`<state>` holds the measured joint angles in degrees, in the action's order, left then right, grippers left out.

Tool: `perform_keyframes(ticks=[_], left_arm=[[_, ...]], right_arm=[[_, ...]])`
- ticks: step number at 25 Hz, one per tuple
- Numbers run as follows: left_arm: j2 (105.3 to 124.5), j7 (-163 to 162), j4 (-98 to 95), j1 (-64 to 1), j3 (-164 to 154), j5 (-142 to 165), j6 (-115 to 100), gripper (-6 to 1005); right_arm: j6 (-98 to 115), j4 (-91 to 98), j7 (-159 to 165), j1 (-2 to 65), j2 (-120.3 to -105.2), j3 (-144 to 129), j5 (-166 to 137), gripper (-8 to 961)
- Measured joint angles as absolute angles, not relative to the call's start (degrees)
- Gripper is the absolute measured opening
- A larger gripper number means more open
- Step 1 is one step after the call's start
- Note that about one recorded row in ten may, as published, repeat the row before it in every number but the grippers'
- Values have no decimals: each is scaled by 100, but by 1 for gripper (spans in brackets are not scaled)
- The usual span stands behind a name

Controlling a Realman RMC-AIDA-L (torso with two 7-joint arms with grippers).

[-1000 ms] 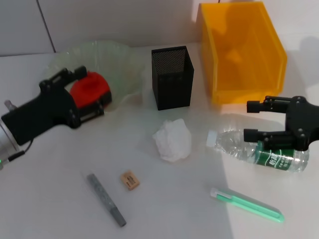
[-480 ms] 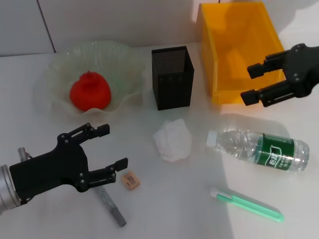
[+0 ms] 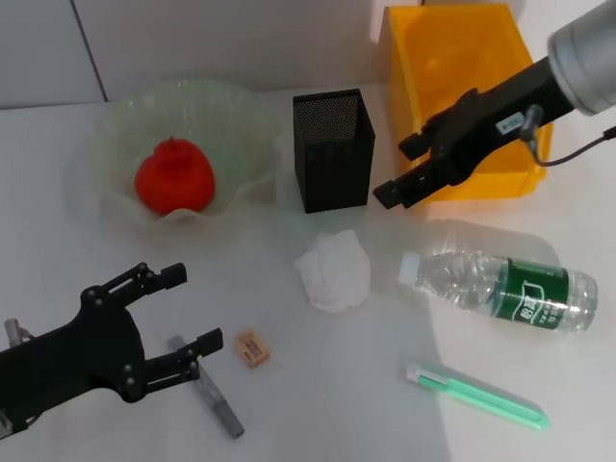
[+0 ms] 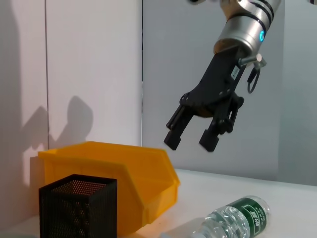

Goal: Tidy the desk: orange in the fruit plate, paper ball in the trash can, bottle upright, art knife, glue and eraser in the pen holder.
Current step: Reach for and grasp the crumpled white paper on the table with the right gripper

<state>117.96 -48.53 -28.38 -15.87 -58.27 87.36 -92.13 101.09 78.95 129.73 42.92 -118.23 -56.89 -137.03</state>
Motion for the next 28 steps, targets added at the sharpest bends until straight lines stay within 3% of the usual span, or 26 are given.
perform_keyframes(ticks=[4, 28], left_arm=[[11794, -4871, -2839, -1548, -5746, 8738, -9261, 848], [11813, -4832, -2795, -1591, -5755, 8763, -9245, 841]], right_arm=[[9686, 7830, 13299, 4413, -11898, -6518, -14113, 718], [7565, 5265, 13644, 5172, -11960, -8251, -14193, 703]])
